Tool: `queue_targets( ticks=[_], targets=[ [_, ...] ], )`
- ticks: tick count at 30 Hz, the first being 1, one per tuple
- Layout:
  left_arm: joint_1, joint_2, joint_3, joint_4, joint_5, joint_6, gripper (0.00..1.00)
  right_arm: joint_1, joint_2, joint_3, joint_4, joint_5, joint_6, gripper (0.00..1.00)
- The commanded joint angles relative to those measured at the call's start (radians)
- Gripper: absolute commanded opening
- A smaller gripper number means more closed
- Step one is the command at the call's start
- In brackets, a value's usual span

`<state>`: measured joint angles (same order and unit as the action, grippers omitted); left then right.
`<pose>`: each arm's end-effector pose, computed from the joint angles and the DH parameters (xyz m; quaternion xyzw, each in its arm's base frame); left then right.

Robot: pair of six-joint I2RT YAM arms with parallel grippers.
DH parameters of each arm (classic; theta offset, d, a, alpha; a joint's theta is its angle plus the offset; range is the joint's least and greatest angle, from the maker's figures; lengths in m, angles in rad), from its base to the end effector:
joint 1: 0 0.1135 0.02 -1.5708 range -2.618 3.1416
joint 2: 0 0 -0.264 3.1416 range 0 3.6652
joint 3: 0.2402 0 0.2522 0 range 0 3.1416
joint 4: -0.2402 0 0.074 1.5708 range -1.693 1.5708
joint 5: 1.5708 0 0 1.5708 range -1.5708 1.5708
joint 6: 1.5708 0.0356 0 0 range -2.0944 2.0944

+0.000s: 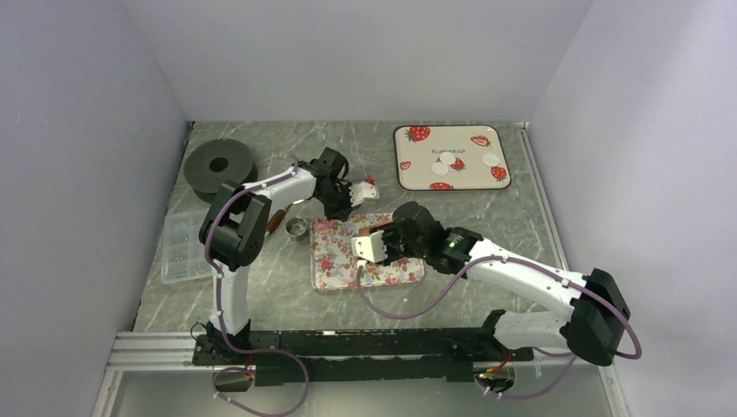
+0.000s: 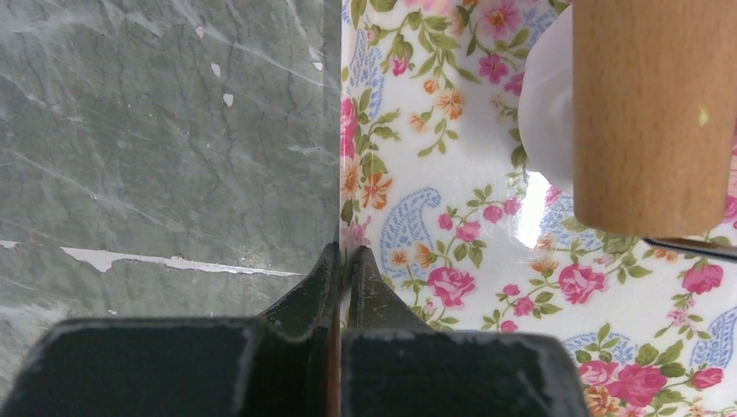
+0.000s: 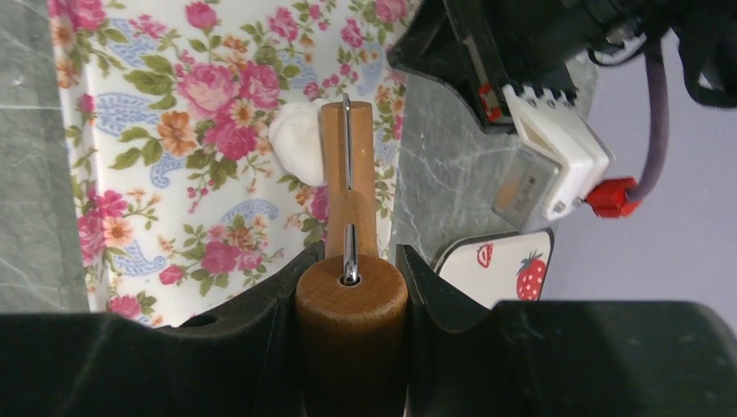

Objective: Roll out the dumpling wrappers from the dough
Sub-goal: Flatten out the dough on the work surface.

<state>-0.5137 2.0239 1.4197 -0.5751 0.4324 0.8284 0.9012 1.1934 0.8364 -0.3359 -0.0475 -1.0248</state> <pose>0.3513 -0.2154 0.1628 0.6284 0.7244 -0.1781 0.2206 0.1585 0.2029 0.2595 -0.7486 0.5085 -0.0048 0.4254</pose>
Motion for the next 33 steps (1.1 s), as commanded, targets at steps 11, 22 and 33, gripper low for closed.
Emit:
queue_targets(
  ticks=[11, 22, 33],
  targets=[
    [-0.020, 0.029, -0.052, -0.056, -0.033, -0.022, 0.00, 0.116, 0.063, -0.025, 0.006, 0.072, -0.007, 0.00],
    [-0.020, 0.025, -0.054, -0.053, -0.049, -0.028, 0.00, 0.202, -0.005, -0.068, -0.099, 0.118, 0.071, 0.00],
    [-0.020, 0.021, -0.056, -0.055, -0.060, -0.037, 0.00, 0.210, 0.121, -0.015, -0.019, 0.136, 0.057, 0.00]
  ],
)
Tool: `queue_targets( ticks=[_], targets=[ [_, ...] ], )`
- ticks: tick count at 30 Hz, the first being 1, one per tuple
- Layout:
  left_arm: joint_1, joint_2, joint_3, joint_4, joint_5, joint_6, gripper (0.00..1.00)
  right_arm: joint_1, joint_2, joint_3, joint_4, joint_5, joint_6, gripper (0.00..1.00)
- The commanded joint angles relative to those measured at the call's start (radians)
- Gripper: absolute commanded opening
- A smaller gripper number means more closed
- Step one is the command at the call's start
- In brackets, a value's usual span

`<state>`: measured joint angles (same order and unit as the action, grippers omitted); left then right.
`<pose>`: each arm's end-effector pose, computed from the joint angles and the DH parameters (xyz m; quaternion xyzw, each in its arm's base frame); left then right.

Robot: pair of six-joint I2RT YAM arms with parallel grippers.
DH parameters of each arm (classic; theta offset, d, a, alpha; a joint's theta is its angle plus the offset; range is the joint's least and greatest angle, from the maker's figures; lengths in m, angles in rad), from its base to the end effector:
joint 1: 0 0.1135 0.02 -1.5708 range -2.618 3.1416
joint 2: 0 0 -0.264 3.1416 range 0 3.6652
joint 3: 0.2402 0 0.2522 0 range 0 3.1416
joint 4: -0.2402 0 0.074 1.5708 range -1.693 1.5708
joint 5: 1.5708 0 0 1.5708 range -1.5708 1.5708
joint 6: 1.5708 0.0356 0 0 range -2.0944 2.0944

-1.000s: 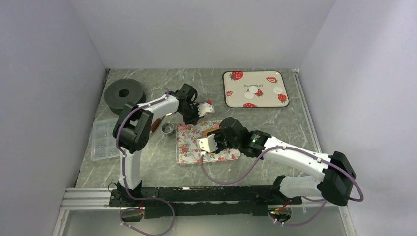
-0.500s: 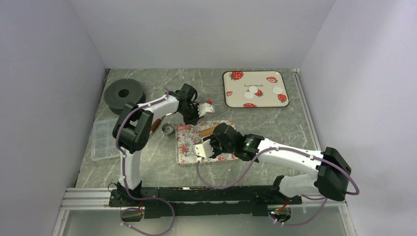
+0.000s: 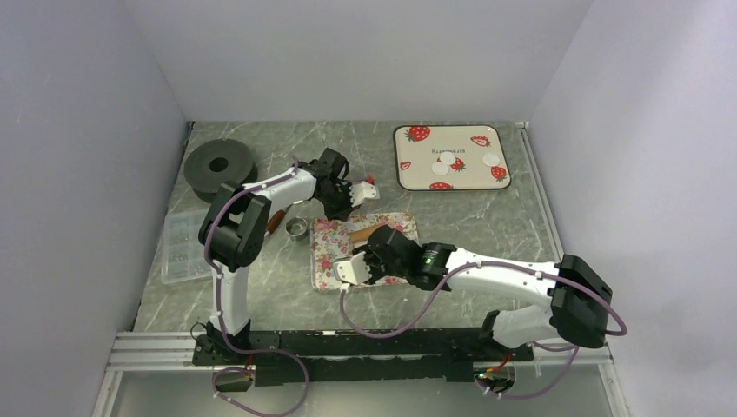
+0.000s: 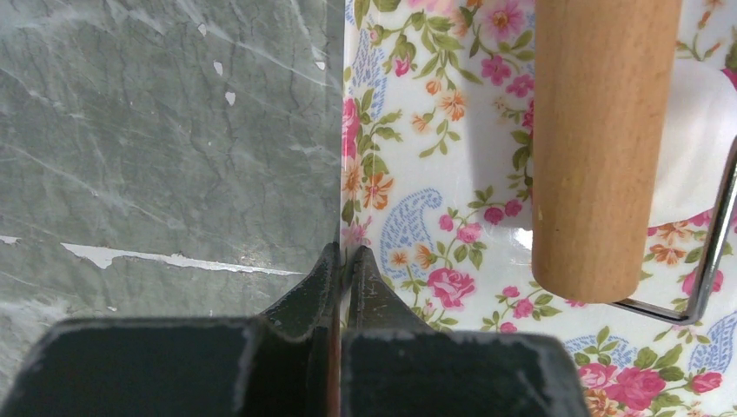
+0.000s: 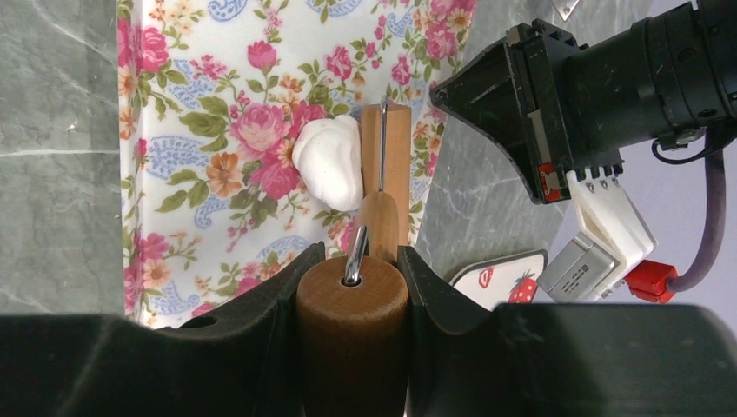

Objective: Roll out the dumpling wrappers from the dough
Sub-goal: Flatten out the dough on the work surface.

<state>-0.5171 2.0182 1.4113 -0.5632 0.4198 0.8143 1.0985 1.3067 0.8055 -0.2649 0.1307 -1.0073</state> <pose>0.3503 -0.2159 0.1630 0.6246 0.7282 -0.1731 0.2227 0.1286 0.2415 0.2275 -0.7851 0.4768 -0.0422 0.3931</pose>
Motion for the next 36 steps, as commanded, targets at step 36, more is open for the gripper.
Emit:
queue_targets(
  ticks=[36],
  targets=[
    [-0.018, 0.040, -0.058, -0.063, -0.068, -0.043, 0.00, 0.035, -0.043, -0.039, 0.058, 0.058, 0.154, 0.00]
  ],
)
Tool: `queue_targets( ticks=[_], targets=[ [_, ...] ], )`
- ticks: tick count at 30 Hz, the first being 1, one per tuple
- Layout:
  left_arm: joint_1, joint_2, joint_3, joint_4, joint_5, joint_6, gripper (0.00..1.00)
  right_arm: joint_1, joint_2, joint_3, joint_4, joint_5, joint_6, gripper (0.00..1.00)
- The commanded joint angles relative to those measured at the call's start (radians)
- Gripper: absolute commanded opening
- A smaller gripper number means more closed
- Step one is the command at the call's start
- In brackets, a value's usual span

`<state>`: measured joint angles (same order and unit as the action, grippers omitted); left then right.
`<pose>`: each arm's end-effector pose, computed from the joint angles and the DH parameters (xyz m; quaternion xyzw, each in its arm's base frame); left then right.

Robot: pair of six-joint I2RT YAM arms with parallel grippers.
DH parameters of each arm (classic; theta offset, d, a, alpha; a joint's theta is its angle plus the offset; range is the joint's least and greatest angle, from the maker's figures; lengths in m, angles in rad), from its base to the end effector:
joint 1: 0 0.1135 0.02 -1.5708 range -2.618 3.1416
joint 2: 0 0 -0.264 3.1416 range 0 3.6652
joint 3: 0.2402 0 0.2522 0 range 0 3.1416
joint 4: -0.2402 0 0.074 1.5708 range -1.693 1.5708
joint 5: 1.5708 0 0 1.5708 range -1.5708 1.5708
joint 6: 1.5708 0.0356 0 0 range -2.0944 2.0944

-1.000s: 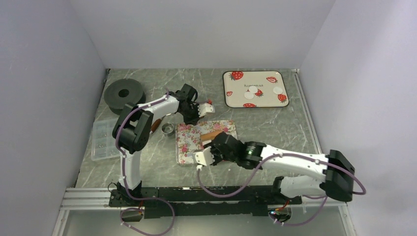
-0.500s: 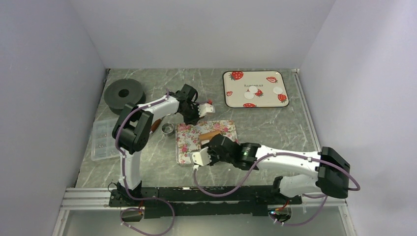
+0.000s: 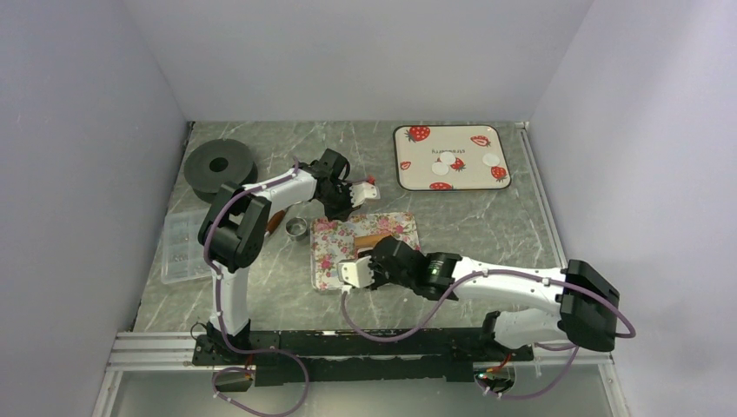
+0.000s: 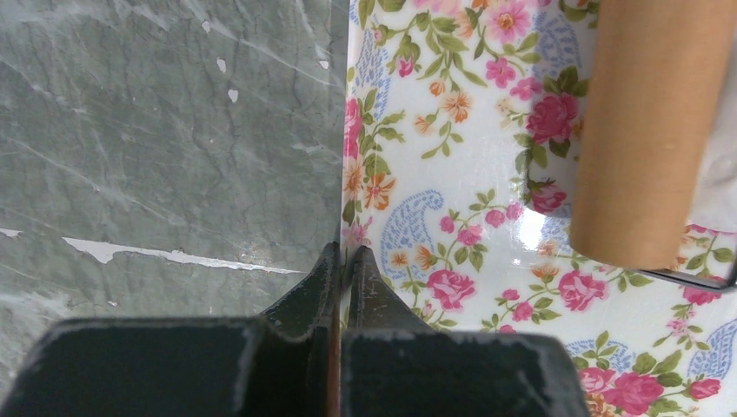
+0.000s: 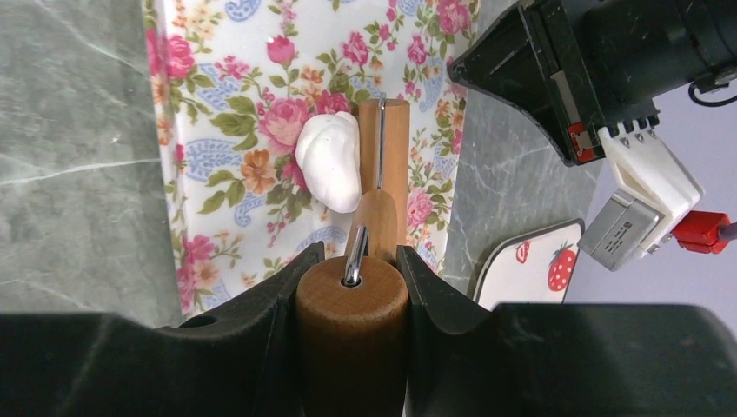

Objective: Roll out the dumpling wrappers from the dough
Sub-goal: Flatten out the dough on the work surface.

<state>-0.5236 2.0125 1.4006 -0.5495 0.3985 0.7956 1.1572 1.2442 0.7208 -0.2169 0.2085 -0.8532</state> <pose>0.3485 -0.2171 0.1626 0.6199 0.7338 -0.1650 0.2237 0.1104 0.2331 0.2197 -0.7458 0.5232 -0.0334 0.4110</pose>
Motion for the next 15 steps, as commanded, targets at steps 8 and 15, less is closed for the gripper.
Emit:
queue_targets(
  ticks=[8, 15],
  targets=[
    [-0.014, 0.046, -0.048, -0.074, -0.040, -0.029, 0.00, -0.025, -0.034, 0.224, -0.080, 0.051, -0.005, 0.00],
    [-0.020, 0.052, -0.048, -0.076, -0.043, -0.027, 0.00, 0.024, -0.064, 0.221, -0.148, 0.049, -0.018, 0.00]
  ],
)
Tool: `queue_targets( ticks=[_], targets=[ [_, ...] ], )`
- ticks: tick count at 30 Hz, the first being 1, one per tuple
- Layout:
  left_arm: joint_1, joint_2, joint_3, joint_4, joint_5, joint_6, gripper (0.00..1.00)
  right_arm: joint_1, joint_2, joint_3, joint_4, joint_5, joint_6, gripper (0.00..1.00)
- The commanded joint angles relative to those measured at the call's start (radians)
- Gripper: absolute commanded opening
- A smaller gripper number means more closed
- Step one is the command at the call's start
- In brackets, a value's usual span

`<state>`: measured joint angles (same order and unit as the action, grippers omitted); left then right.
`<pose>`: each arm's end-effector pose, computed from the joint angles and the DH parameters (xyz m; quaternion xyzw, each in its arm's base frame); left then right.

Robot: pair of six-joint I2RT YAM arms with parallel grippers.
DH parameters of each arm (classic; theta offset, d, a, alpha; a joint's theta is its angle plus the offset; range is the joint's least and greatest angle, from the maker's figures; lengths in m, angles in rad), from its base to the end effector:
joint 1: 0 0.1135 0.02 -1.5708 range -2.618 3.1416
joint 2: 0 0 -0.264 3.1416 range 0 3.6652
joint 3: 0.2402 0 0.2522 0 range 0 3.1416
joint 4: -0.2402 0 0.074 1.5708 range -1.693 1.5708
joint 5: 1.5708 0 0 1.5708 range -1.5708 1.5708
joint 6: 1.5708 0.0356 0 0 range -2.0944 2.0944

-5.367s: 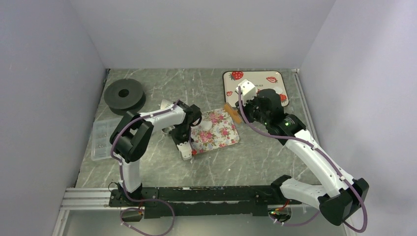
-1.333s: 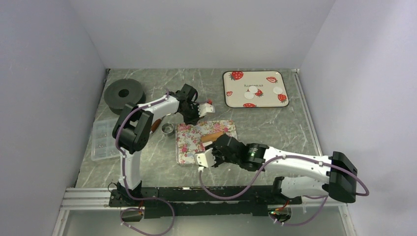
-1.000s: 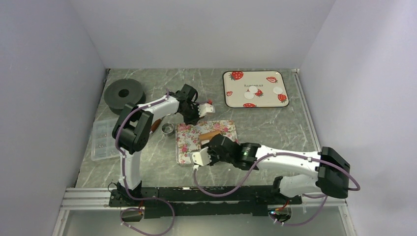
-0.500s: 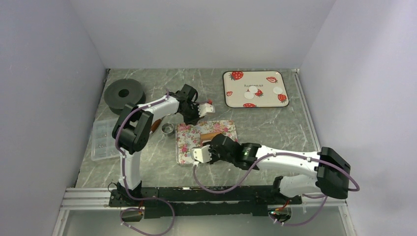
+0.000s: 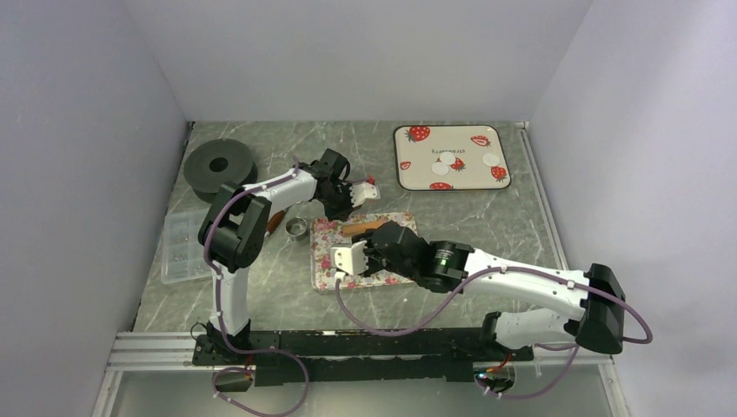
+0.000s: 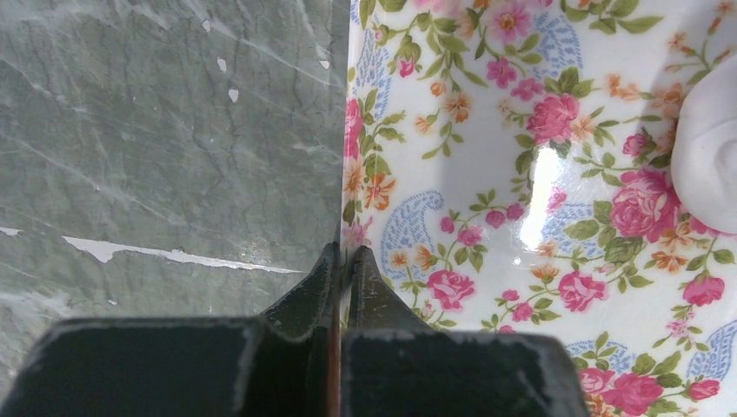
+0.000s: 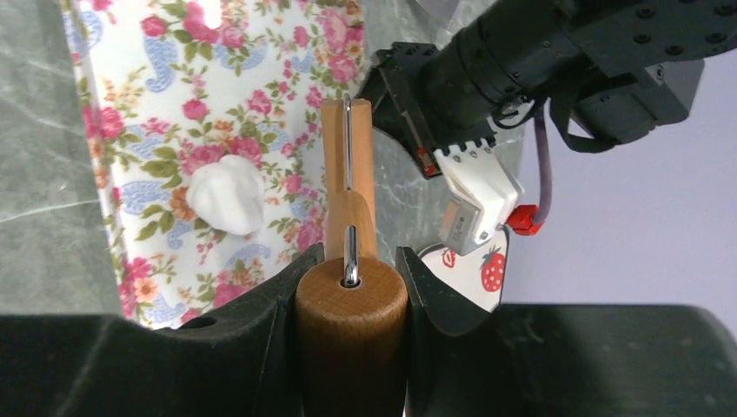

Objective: Roll out the dumpling wrappers from the dough
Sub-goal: Flatten out the dough on the work surface.

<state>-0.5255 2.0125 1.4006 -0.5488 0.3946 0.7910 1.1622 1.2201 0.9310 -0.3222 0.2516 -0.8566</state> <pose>0.3482 -0.2177 0.1626 0.6189 0.7350 -0.1638 0.2233 0.1154 0.2443 0.2868 -0.7142 0.5176 -0.0403 0.4695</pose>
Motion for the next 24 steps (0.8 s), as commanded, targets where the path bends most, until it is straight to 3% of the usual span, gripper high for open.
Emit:
queue_targets(
  ticks=[1, 12, 18, 24],
  targets=[
    [-0.019, 0.051, -0.049, -0.078, -0.040, -0.022, 0.00, 0.022, -0.049, 0.000, -0.054, -0.023, -0.015, 0.00],
    [-0.019, 0.055, -0.050, -0.080, -0.043, -0.023, 0.00, 0.042, 0.009, -0.068, -0.149, -0.148, 0.010, 0.00],
    [-0.019, 0.061, -0.047, -0.078, -0.040, -0.022, 0.00, 0.039, 0.039, -0.132, -0.103, -0.144, 0.007, 0.00],
    [-0.019, 0.058, -0.049, -0.078, -0.039, -0.024, 0.00, 0.057, 0.030, -0.108, -0.172, -0.112, 0.041, 0.00]
  ],
)
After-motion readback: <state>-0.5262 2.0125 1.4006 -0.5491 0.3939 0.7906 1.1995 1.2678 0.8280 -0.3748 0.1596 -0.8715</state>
